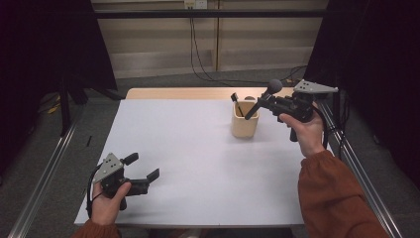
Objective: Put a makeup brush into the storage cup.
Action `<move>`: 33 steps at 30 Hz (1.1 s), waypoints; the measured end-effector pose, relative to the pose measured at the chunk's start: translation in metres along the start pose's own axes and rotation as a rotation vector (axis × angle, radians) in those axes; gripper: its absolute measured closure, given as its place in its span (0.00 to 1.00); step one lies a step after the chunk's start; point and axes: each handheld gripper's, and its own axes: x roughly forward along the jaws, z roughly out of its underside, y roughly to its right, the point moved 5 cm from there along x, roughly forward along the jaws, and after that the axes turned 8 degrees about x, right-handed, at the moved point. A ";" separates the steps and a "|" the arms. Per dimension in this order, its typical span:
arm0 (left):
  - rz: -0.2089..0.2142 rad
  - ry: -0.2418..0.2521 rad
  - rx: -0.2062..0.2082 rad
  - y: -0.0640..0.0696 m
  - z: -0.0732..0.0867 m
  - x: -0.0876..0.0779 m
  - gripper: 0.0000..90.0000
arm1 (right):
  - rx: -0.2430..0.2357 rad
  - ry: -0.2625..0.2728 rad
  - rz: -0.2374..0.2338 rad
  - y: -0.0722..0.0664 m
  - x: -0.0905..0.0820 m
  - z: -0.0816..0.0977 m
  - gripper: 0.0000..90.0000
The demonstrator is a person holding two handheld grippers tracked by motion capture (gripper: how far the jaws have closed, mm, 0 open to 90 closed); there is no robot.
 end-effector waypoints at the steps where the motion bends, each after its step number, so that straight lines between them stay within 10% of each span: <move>1: -0.003 0.001 -0.001 0.000 0.000 0.000 0.03 | 0.000 0.002 0.001 0.001 0.001 -0.002 0.79; 33: 0.007 -0.011 0.019 0.001 0.000 0.000 0.03 | 0.007 -0.067 0.124 0.031 0.036 0.009 0.79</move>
